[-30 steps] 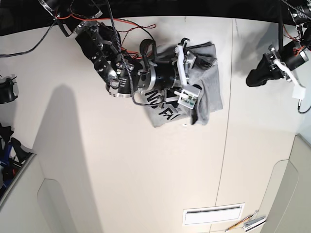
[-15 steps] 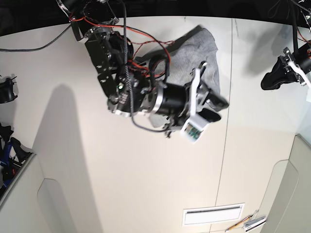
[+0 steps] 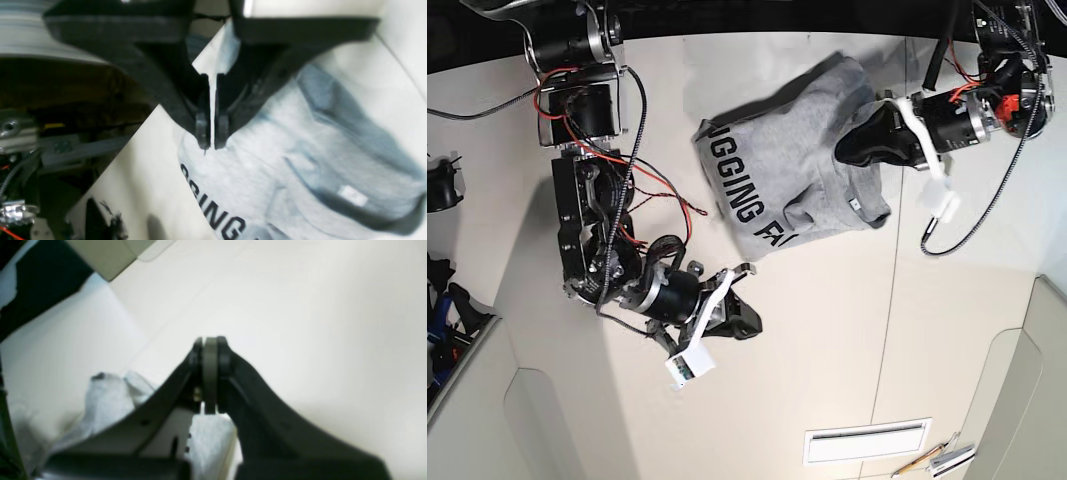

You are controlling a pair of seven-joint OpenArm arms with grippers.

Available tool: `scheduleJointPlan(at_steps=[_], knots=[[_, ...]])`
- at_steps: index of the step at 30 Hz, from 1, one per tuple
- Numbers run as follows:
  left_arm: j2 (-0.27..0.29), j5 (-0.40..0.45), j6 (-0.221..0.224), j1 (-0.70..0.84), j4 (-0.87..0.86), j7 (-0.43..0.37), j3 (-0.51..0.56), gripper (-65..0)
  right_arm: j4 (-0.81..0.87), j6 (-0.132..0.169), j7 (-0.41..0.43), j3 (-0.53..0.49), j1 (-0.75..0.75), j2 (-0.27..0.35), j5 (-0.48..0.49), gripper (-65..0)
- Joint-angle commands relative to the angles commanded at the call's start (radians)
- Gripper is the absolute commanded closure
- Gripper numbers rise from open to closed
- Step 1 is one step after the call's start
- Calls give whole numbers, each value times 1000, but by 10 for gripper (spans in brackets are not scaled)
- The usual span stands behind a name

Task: Fold the T-shirt properly
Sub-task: 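Grasp the bundle's sides with both grippers and square it on the table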

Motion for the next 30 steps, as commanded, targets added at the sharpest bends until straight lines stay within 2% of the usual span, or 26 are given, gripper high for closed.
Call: scheduleJointPlan(at_steps=[2, 8, 18, 23, 27, 30], knots=[[7, 37, 0, 5, -29, -1, 28, -25, -85, 0, 34, -47, -1, 0, 0, 0], [7, 40, 0, 7, -182, -4, 47, -25, -204, 0, 59, -195, -5, 3, -45, 0], [8, 79, 0, -38, -351, -23, 47, -26, -198, -1, 53, -197, -71, 11, -34, 0], [7, 161, 0, -94, -375, -23, 47, -26, -153, -1, 27, -195, -93, 71, -26, 0], [8, 160, 0, -140, -456, -23, 47, -26, -77, -1, -8, -195, -127, 122, 34, 0], [8, 160, 0, -185, -499, -23, 47, -26, -14, -1, -43, -178, -163, 144, 43, 0]])
